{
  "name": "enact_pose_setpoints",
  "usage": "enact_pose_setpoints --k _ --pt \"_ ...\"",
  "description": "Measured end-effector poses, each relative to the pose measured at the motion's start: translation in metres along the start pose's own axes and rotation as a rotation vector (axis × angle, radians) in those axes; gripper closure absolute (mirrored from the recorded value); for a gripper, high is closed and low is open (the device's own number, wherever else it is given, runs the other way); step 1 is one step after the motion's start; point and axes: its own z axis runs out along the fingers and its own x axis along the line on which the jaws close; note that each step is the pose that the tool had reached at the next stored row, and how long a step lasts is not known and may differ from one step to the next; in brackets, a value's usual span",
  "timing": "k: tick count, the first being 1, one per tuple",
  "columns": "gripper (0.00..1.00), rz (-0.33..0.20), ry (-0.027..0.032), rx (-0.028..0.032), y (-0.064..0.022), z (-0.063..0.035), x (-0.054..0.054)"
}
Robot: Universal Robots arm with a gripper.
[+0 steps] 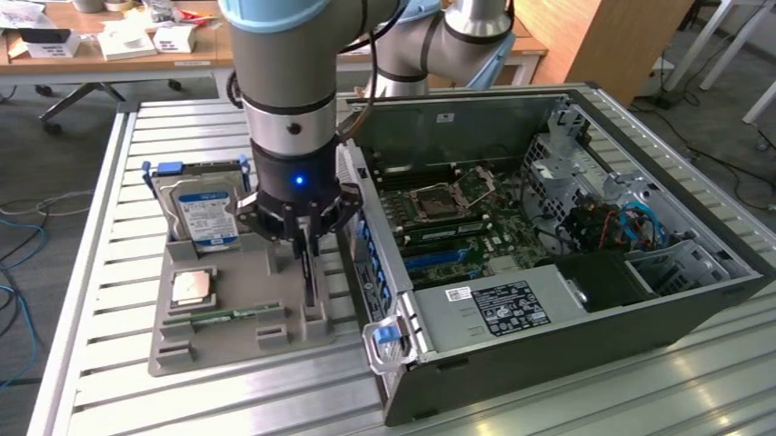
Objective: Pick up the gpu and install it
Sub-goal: 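Pick up the gpu and move the gpu toward the slot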
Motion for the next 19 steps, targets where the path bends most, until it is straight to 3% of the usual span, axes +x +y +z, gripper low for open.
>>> enact_pose_setpoints --k 19 --pt "0.74 0.000 -0.0001 0.0000 0.0037 -0.0848 -0.002"
